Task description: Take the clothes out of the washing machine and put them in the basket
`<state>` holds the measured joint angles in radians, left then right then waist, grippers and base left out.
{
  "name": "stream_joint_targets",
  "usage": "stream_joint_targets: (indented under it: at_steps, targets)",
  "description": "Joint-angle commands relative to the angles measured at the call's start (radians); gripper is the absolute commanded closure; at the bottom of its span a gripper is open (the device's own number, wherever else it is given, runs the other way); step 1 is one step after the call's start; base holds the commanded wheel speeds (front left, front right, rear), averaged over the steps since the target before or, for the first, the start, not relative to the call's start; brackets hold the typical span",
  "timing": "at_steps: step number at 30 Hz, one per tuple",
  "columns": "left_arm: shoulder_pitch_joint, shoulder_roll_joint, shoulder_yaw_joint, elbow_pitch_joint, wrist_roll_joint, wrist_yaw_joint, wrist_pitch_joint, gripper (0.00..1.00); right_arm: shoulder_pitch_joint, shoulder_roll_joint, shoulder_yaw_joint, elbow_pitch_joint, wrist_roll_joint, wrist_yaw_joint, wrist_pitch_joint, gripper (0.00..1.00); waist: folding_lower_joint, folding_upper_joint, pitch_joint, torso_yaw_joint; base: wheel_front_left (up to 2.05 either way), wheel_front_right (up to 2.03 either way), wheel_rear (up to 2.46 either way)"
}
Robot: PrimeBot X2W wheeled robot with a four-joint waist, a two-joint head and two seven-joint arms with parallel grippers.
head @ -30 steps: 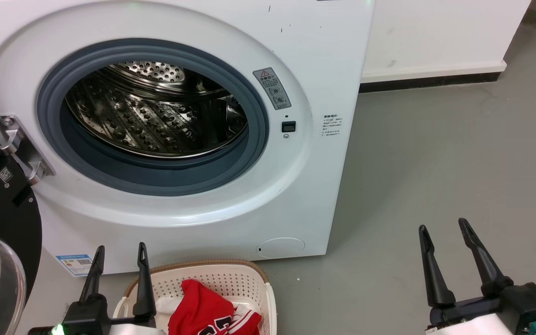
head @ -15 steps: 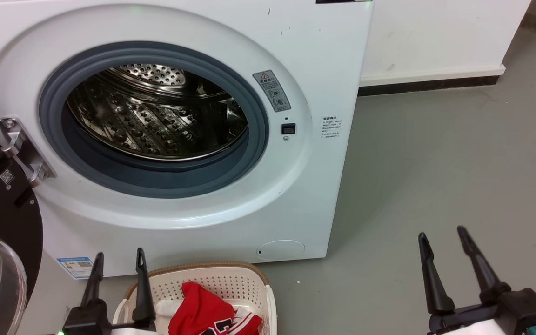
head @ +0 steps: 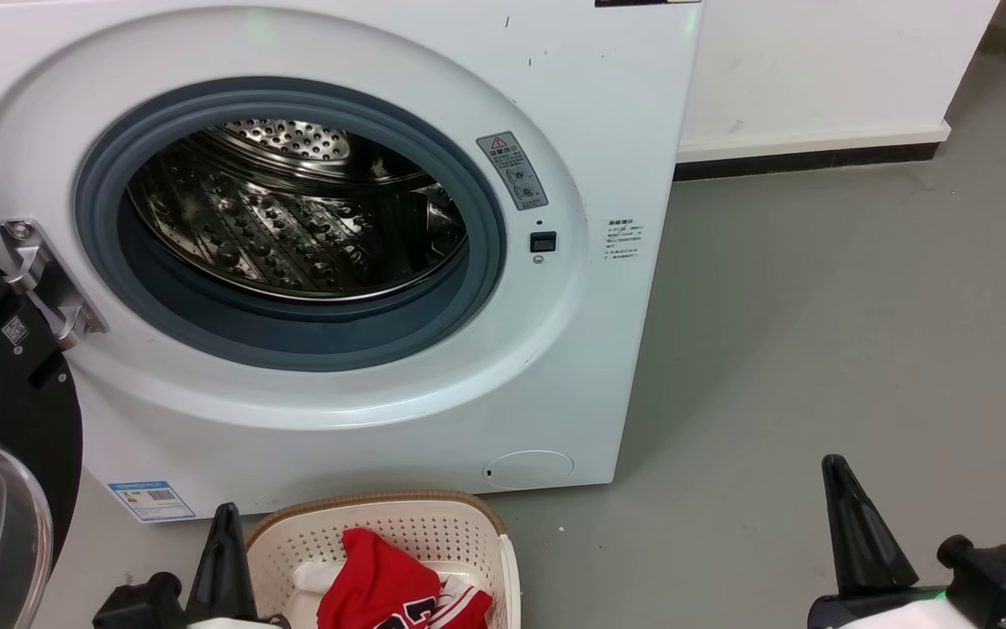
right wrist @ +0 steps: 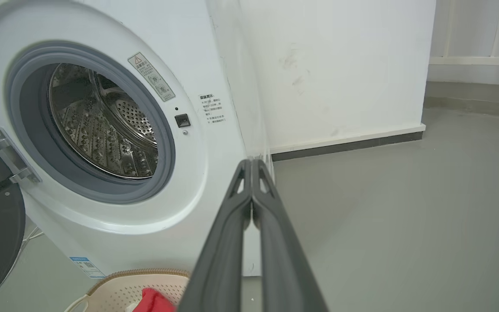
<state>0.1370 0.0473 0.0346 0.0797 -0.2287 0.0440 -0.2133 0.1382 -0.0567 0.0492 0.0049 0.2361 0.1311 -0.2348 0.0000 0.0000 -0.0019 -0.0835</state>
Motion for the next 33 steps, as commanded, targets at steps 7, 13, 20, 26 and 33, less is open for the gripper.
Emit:
stream_joint_targets:
  at_steps: [7,13,20,26,33]
  targets:
    - [-0.05,0.002,0.011,0.006,-0.166,-0.022,0.037,1.0,-0.054,-0.016,-0.005,0.017,0.181,0.0,0.03,1.0,0.0,0.0,0.0,0.006,0.0,0.0,0.0]
    - [-0.067,0.002,0.017,0.02,-0.272,-0.036,0.062,1.0,-0.072,-0.021,-0.009,0.035,0.294,0.0,0.049,1.0,0.0,0.0,0.001,0.01,0.0,0.0,0.0]
    - [-0.087,0.002,0.024,0.035,-0.388,-0.051,0.09,1.0,-0.091,-0.026,-0.015,0.056,0.415,0.0,0.073,1.0,0.0,0.0,0.001,0.015,0.0,0.0,0.0]
    - [-0.102,0.002,0.029,0.046,-0.481,-0.063,0.112,1.0,-0.106,-0.029,-0.021,0.072,0.512,0.0,0.092,1.0,0.0,0.0,0.001,0.019,0.0,0.0,0.0]
    - [-0.119,0.002,0.035,0.06,-0.581,-0.075,0.136,1.0,-0.121,-0.032,-0.028,0.09,0.615,0.0,0.113,1.0,0.0,0.0,0.001,0.024,0.0,0.0,0.0]
